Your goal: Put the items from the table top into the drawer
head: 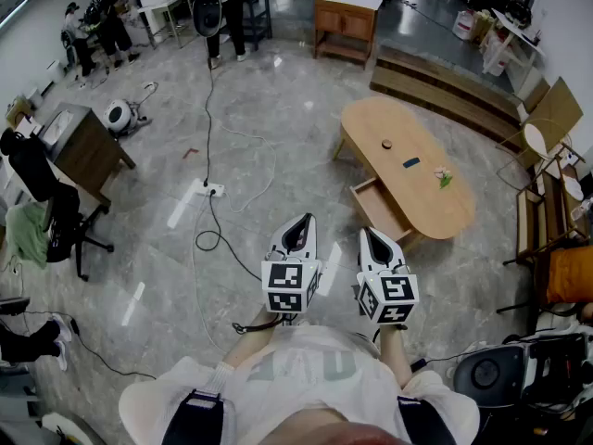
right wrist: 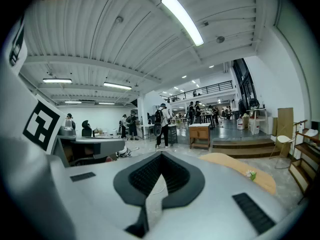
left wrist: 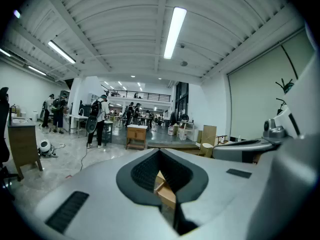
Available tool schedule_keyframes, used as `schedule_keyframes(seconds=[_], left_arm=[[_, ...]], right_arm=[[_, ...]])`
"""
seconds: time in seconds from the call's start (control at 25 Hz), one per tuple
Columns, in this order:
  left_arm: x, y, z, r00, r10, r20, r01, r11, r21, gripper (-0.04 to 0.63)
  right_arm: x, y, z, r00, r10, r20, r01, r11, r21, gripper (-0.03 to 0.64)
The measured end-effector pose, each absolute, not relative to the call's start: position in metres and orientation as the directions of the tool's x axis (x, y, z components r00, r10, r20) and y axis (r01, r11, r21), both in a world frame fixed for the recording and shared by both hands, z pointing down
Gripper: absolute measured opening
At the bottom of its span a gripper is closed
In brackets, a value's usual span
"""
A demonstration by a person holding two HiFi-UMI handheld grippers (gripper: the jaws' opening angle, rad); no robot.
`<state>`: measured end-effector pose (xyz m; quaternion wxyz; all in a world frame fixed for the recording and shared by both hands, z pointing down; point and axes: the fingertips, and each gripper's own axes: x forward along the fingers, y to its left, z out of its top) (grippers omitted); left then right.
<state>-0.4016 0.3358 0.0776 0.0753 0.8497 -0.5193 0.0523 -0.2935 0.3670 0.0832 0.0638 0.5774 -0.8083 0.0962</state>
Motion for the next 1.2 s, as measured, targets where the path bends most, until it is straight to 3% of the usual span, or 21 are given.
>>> schedule_keyframes(seconds=[0.72,1.2], left_arm=[[-0.433,0.346,0.089,0.493,-0.852,0.177,-0.866,-0.501,-0.001,0.005],[-0.434,0.304,0.098,0.524,-0.837,0.158,-0.851,-0.521,0.060,0.005]], right_arm=[[-0.337,0.380,0.076,-0.357,-0.917,0.180,-0.932,0.362,-0.001,0.005],[-0.328,0.354,0.099,-0.238,-0.948,0.212,-0.968,0.251,0.032,0.005]])
